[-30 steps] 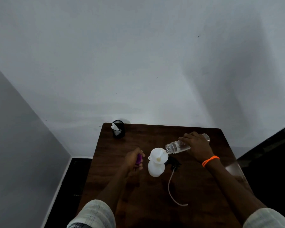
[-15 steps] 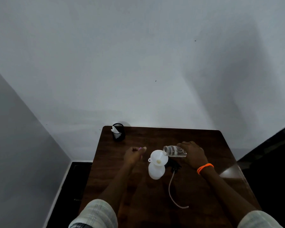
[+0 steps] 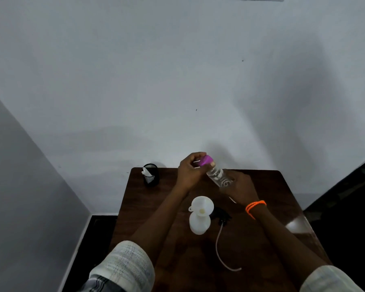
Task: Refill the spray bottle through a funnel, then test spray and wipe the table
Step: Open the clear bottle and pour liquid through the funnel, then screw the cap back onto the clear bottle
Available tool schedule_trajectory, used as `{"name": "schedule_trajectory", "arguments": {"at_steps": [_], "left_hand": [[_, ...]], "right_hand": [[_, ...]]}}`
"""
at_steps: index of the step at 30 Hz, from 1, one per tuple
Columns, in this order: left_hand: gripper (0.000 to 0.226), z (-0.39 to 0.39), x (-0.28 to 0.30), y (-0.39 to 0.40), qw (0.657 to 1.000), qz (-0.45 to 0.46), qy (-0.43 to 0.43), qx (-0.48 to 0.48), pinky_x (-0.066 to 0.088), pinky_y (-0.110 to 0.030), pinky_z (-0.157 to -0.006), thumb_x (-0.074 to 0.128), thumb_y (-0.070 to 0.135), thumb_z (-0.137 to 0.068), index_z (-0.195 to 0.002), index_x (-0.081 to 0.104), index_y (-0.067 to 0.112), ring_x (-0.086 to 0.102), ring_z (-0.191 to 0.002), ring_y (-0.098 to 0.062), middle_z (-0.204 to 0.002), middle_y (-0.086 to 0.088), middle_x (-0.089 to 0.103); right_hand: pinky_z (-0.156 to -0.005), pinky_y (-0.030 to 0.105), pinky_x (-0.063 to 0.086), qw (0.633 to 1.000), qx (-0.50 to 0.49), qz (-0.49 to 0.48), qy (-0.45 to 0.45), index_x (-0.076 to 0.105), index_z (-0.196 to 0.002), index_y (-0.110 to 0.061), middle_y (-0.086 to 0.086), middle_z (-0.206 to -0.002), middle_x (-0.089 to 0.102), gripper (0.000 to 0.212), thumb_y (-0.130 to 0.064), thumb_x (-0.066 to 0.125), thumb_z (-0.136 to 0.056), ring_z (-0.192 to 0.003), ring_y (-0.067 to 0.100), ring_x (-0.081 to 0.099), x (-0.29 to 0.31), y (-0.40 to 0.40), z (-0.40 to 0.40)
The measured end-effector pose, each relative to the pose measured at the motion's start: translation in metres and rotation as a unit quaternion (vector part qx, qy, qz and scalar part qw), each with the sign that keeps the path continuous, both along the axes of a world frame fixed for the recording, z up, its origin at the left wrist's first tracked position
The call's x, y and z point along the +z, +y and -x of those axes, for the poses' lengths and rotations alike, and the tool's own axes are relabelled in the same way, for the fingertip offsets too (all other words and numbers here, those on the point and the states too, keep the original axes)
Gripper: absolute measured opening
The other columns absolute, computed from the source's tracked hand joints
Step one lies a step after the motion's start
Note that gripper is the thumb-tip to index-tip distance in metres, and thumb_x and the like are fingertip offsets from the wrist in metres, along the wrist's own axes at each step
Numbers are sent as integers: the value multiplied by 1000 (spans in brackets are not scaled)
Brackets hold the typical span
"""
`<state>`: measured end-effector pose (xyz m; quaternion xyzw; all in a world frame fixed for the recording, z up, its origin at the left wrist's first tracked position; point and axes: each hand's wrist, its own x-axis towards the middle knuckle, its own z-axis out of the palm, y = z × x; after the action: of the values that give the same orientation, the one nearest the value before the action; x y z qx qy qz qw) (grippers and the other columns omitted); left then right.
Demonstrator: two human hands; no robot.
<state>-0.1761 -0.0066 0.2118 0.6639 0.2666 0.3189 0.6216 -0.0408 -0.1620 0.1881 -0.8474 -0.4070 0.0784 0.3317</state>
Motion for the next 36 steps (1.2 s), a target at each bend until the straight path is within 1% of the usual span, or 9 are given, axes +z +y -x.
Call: {"name": "schedule_trajectory", "arguments": {"at_steps": [3, 7, 16, 20, 23, 26, 29, 32, 36], "left_hand": [[45, -7, 15, -3, 1000, -20, -13, 11, 58, -24, -83, 90, 31, -68, -109, 72, 25, 71, -95, -6, -104, 12, 75], [43, -11, 30, -4, 999, -41, -21, 22, 52, -12, -75, 91, 28, -69, -107, 73, 20, 71, -91, -3, -101, 9, 76], [39, -12, 38, -9, 998, -64, -18, 6, 54, -15, -77, 91, 30, -69, -106, 77, 25, 71, -89, -2, -102, 15, 76], [43, -12, 41, -7, 999, -17, -27, 9, 58, -25, -83, 91, 31, -69, -108, 75, 30, 73, -90, -5, -105, 15, 75], [46, -11, 40, -8, 998, 47, -51, 6, 58, -33, -89, 88, 21, -73, -116, 72, 28, 73, -96, -11, -104, 6, 76], [34, -10, 39, -11, 996, 59, -60, 2, 56, -43, -96, 79, 17, -82, -114, 74, 24, 71, -102, -15, -104, 2, 77], [25, -11, 40, -15, 994, 79, -75, -4, 54, -47, -99, 70, 13, -88, -112, 75, 19, 70, -106, -21, -106, -1, 76], [28, -16, 43, -17, 995, 75, -67, -6, 53, -47, -100, 73, 35, -83, -109, 76, 23, 69, -108, -19, -108, 2, 76], [53, -21, 49, -20, 1000, 12, -9, -3, 54, -36, -98, 74, 67, -69, -110, 72, 32, 67, -103, -3, -108, 13, 73]], "right_hand": [[-81, 34, 58, 999, -13, -35, 29, 70, -122, -16, 0, -107, 76, 79, -43, 79, -48, -91, 14, 70, 10, 7, 4], [-78, 33, 59, 997, -17, -54, 47, 73, -114, -20, -7, -99, 76, 68, -40, 82, -50, -84, 6, 70, 16, 10, 7], [-64, 42, 56, 992, -15, -88, 84, 70, -76, -22, -3, -71, 72, 30, -26, 85, -50, -68, 14, 68, 34, 14, 20], [-67, 42, 59, 988, -25, -101, 118, 74, -80, -22, -3, -74, 74, 33, -30, 82, -49, -72, 15, 71, 39, 12, 19], [-72, 43, 61, 981, -26, -114, 154, 77, -85, -22, -2, -78, 76, 36, -28, 81, -49, -75, 15, 73, 46, 8, 22], [-76, 44, 62, 977, -29, -112, 178, 77, -83, -22, -2, -78, 77, 29, -18, 83, -55, -74, 15, 74, 50, 7, 24], [-75, 45, 61, 976, -38, -118, 177, 76, -81, -22, -2, -77, 76, 29, -23, 81, -53, -74, 16, 73, 52, 6, 27], [-75, 43, 61, 977, -42, -122, 169, 77, -84, -22, -4, -78, 76, 39, -34, 77, -47, -75, 14, 73, 54, 6, 28], [-74, 39, 61, 984, -43, -99, 145, 76, -86, -23, -6, -79, 76, 44, -40, 77, -45, -76, 10, 72, 57, 8, 30]]}}
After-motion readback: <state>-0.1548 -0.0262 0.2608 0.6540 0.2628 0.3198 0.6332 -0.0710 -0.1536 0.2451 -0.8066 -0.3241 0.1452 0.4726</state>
